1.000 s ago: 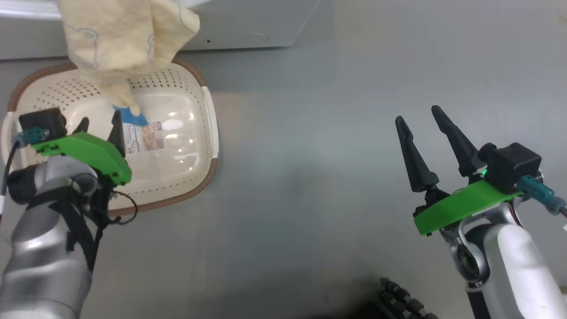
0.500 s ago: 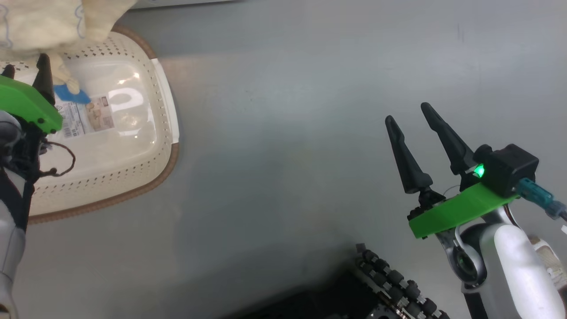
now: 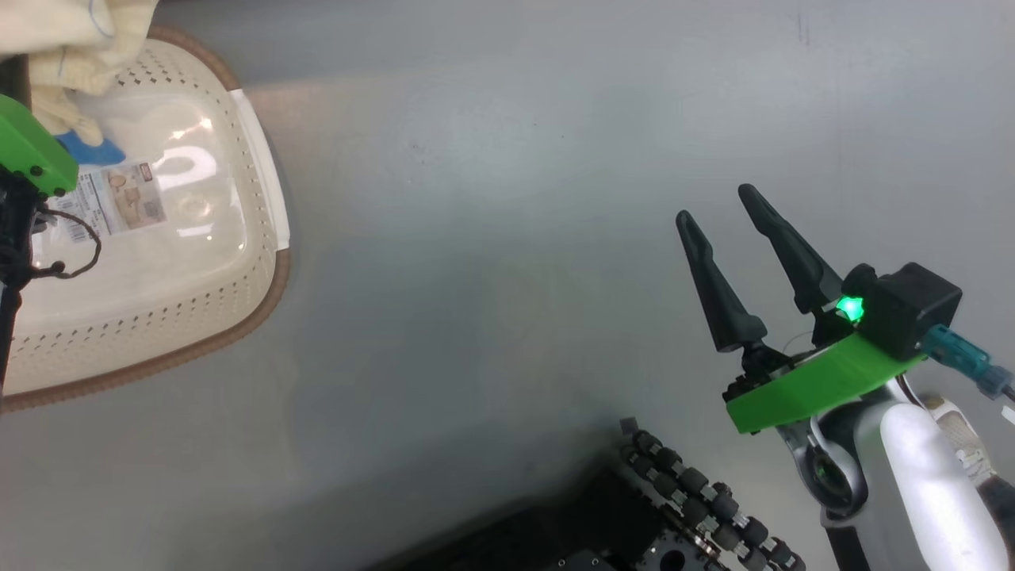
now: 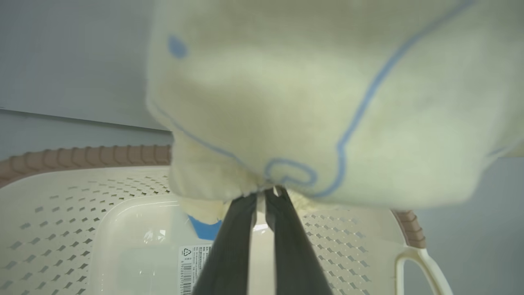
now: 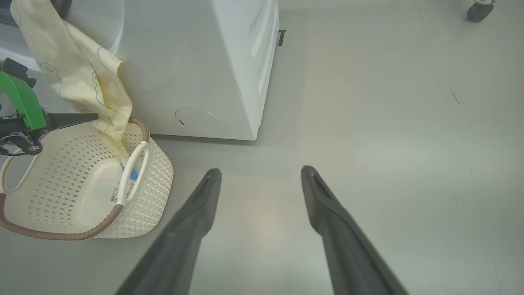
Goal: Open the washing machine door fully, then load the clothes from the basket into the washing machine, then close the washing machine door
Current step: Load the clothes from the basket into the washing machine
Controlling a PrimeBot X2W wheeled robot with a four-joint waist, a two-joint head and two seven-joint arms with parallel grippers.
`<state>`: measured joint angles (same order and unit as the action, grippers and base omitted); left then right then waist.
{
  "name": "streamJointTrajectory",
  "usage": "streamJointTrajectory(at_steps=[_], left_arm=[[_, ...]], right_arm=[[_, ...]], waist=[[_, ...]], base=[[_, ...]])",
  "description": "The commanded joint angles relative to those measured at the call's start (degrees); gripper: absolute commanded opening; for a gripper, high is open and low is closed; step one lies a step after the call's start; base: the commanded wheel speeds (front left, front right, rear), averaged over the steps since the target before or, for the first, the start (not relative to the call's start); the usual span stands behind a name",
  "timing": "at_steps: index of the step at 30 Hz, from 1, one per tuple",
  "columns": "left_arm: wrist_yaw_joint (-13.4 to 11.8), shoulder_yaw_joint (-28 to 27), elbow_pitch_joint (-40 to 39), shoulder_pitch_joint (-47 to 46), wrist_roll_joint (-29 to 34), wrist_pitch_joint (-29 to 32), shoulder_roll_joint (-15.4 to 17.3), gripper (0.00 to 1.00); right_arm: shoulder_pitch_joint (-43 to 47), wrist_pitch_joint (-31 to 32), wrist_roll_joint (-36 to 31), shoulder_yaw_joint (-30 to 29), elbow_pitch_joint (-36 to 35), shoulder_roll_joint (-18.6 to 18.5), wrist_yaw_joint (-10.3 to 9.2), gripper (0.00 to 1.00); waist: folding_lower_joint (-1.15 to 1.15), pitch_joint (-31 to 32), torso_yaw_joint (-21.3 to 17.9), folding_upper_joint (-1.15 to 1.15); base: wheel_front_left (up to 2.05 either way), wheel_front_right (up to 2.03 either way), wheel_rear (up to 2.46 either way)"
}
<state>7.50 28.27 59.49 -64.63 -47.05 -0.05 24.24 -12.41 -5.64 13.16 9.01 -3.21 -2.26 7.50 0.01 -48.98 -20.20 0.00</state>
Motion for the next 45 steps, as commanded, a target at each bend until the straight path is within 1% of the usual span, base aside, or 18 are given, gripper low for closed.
streamJointTrajectory(at_steps=[1, 7, 17, 20, 23, 26, 31, 38, 41, 45], left_arm=[[0.0, -0.4, -1.1, -1.2, -0.5, -0.6, 2.9, 0.00], [0.0, 2.3, -1.2, -0.4, -3.8, -0.2, 2.2, 0.00], [0.0, 8.6, -4.1, 1.3, -7.9, 1.7, 0.0, 0.00], [0.0, 9.8, -5.1, 1.9, -8.4, 1.6, -0.1, 0.00], [0.0, 12.0, -7.7, 2.7, -9.3, 1.1, 0.4, 0.00], [0.0, 13.7, -10.3, 3.1, -9.6, 1.3, 1.3, 0.00], [0.0, 15.9, -15.7, 3.1, -9.7, 2.1, 3.6, 0.00], [-0.1, 16.3, -24.9, 1.4, -10.3, 5.3, 7.8, 0.00], [-1.1, 16.0, -28.9, 0.0, -10.1, 7.4, 9.8, 0.00], [-3.5, 15.6, -33.9, -2.3, -9.3, 10.4, 12.4, 0.00]], right_arm=[[1.6, -0.9, 0.6, 0.6, -1.4, -0.6, -0.01, 1.00], [1.2, -1.2, 0.7, -0.3, -0.5, -0.6, -0.01, 1.00], [0.1, -0.7, -0.1, -2.1, 0.1, -0.6, -0.01, 1.00], [0.0, -0.6, -0.2, -2.3, 0.4, -0.6, -0.01, 1.00], [-0.2, -0.5, -0.2, -2.9, 1.1, -0.6, -0.01, 1.00], [0.0, -0.4, -0.3, -3.4, 1.7, -0.6, -0.01, 1.00], [0.4, -0.1, -0.6, -3.9, 2.7, -0.6, -0.01, 1.00], [0.6, -0.2, -0.1, -3.8, 4.1, -0.6, -0.01, 1.00], [0.5, -0.6, 0.5, -3.3, 5.0, -0.6, -0.01, 1.00], [0.3, -1.7, 1.7, -2.5, 6.4, -0.6, -0.01, 1.00]], waist=[[-0.01, -0.1, 0.0, 0.00], [-0.01, 0.8, 1.4, 0.00], [-0.01, 3.4, 6.0, 0.00], [-0.01, 4.2, 6.7, 0.00], [-0.01, 6.0, 8.2, 0.00], [-0.01, 7.6, 9.2, 0.00], [-0.01, 10.5, 10.7, 0.00], [-0.01, 14.4, 11.7, 0.00], [-0.01, 15.6, 11.4, 0.00], [-0.01, 16.4, 10.3, 0.00]], base=[[0.00, 0.00, 0.00], [0.00, 0.00, 0.00], [0.00, 0.00, 0.00], [0.00, 0.00, 0.00], [0.00, 0.00, 0.00], [0.00, 0.00, 0.00], [0.00, 0.00, 0.00], [0.00, 0.00, 0.00], [0.00, 0.00, 0.00], [0.00, 0.00, 0.00]])
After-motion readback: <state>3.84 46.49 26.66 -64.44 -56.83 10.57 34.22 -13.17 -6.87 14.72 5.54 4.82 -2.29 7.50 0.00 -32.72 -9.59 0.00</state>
